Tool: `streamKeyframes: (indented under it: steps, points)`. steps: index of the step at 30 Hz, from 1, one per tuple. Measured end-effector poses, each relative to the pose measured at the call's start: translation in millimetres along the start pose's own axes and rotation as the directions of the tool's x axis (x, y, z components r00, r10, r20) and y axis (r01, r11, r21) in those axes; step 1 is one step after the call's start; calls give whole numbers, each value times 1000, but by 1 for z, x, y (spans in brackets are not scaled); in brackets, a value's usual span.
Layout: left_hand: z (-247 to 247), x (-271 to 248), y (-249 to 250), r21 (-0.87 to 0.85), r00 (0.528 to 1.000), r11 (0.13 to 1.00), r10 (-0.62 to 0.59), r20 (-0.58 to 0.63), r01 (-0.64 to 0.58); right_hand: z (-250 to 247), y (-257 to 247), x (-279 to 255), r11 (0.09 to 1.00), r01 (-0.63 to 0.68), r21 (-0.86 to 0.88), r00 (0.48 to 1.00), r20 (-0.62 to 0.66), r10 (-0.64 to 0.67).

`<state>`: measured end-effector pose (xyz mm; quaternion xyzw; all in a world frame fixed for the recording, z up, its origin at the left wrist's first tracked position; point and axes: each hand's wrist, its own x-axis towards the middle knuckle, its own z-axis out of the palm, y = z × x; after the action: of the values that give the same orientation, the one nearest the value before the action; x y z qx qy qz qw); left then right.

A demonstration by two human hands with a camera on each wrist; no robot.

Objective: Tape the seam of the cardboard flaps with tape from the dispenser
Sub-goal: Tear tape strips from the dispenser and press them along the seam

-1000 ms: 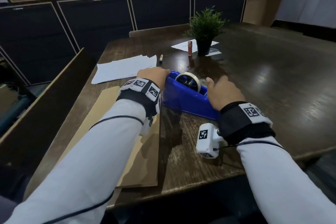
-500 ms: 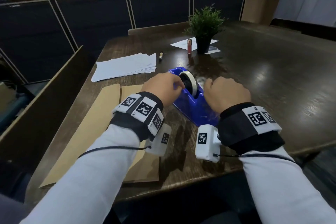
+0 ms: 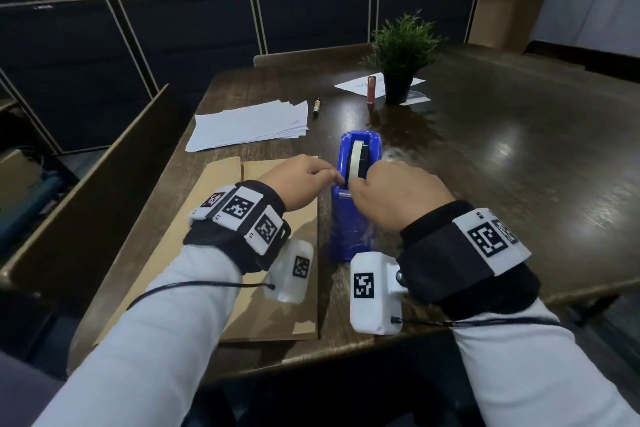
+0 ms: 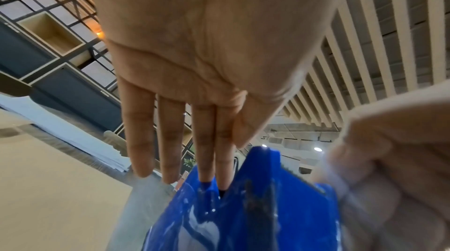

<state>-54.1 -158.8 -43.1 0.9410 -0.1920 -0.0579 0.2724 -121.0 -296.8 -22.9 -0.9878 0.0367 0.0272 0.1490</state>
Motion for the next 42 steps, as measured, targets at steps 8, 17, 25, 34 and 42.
streamKeyframes:
  steps: [8,17,25,34,42]
  points:
    - [0,-10,-13,-73,989,997,11,150,0,-8,23,29,997,-63,54,994,-88,67]
    - [-8,-15,-7,-26,993,999,36,111,-33,3,24,89,957,96,273,995,2,-100]
    - [-5,-7,-10,-66,997,998,27,78,-22,4,27,106,978,73,194,997,25,-79]
    - [-9,7,-5,-234,968,956,-128,215,178,9,32,122,990,137,-34,990,29,-136]
    - [-1,12,3,-513,935,782,-285,213,355,15,33,125,997,81,1,996,-30,-81]
